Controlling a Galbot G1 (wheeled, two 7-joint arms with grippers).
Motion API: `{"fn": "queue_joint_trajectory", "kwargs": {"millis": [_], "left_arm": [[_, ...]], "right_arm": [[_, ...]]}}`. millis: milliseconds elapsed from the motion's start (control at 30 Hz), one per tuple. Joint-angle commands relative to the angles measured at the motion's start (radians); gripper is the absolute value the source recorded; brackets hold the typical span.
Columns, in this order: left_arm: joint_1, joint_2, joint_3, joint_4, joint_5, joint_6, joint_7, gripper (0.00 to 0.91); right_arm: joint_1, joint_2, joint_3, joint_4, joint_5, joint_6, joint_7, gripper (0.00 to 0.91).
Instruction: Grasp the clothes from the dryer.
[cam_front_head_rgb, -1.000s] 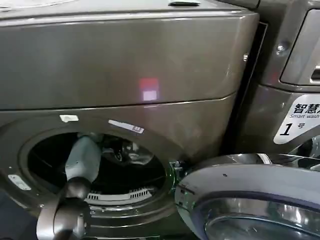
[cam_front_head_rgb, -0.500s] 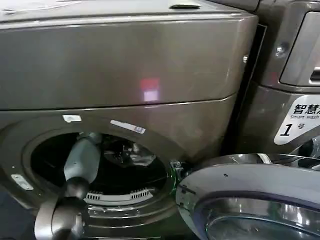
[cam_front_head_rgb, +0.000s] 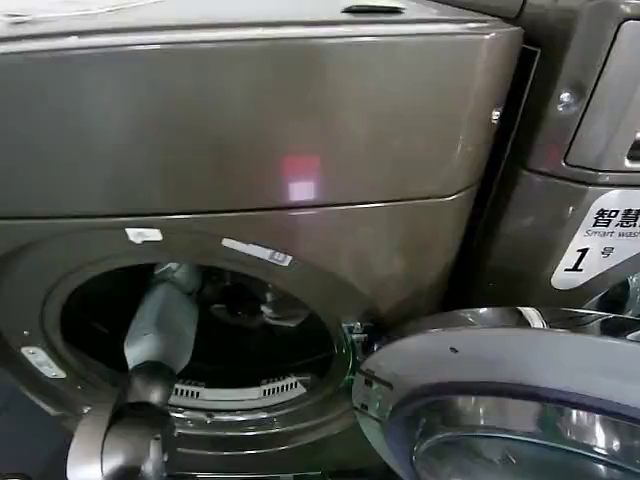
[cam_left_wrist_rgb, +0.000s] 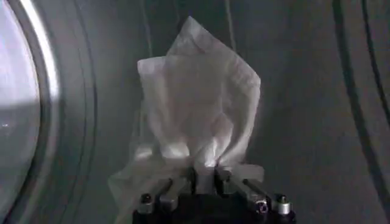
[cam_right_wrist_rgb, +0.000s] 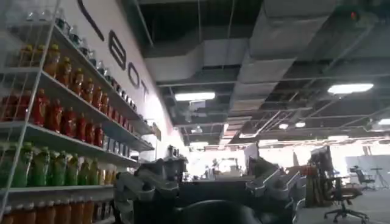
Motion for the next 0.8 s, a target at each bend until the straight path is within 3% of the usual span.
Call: {"fn": "queue_joint_trajectory", "kwargs": {"millis": [33, 133, 367, 500, 600, 700, 800], "left_arm": [[0.01, 0.0, 0.016, -0.089, -0.096, 0.085, -0.033, 0.0], [0.018, -0.003, 0.02, -0.127, -0.181, 0.133, -0.137, 0.0], [0.028, -0.042, 0.025, -0.207, -0.36, 0.136, -0.523, 0.0], [0.064, -0.091, 0.028, -0.306, -0.448, 0.249, -0.817, 0.0], [0.084, -0.116, 0.033, -0.362, -0.56, 0.336, -0.953, 0.0], [0.103, -0.132, 0.035, -0.409, -0.7, 0.421, -1.087, 0.0], [0.118, -0.139, 0.042, -0.437, -0.868, 0.453, -1.169, 0.0]], "right_arm": [[0.002, 0.0, -0.002, 0.0, 0.0, -0.002, -0.001, 0.907], [0.003, -0.001, -0.003, 0.002, -0.001, -0.003, -0.002, 0.907], [0.005, 0.0, -0.015, 0.013, -0.01, -0.015, -0.007, 0.907], [0.009, -0.001, -0.017, 0.019, -0.02, -0.023, 0.003, 0.907], [0.012, 0.006, -0.01, 0.064, 0.0, -0.077, 0.007, 0.907], [0.009, -0.003, -0.036, 0.027, -0.058, -0.005, 0.016, 0.907], [0.007, 0.004, -0.035, 0.033, -0.061, -0.001, 0.015, 0.907]]}}
